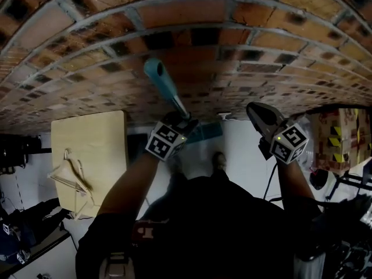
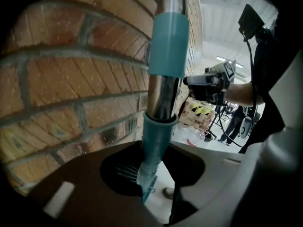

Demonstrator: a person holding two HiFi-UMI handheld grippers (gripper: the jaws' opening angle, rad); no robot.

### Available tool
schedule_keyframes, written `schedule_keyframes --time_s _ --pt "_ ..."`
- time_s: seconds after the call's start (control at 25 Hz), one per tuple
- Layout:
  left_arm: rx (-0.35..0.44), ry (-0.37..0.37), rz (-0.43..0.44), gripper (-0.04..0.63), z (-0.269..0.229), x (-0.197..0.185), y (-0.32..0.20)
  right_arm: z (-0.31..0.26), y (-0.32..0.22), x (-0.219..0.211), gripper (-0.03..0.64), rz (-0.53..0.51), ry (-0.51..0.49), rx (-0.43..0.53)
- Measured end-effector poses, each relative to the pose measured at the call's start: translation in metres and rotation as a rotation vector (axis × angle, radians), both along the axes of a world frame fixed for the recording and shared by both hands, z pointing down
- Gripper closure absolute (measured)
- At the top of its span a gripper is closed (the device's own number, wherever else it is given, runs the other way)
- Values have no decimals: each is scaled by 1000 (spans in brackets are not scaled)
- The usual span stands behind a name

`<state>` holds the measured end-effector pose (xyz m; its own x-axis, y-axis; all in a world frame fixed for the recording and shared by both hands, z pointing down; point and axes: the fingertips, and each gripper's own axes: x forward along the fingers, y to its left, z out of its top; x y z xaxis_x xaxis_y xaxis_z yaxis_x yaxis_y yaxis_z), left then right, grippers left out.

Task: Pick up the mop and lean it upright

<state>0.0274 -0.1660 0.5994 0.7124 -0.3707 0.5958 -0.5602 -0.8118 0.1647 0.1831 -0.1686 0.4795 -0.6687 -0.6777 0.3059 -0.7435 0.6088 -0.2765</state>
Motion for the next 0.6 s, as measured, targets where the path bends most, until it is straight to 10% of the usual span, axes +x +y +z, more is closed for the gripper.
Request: schedule_keyframes --time_s 0.6 --pt "97 57 86 468 -157 7 -16 -83 -7 -6 577 -27 34 84"
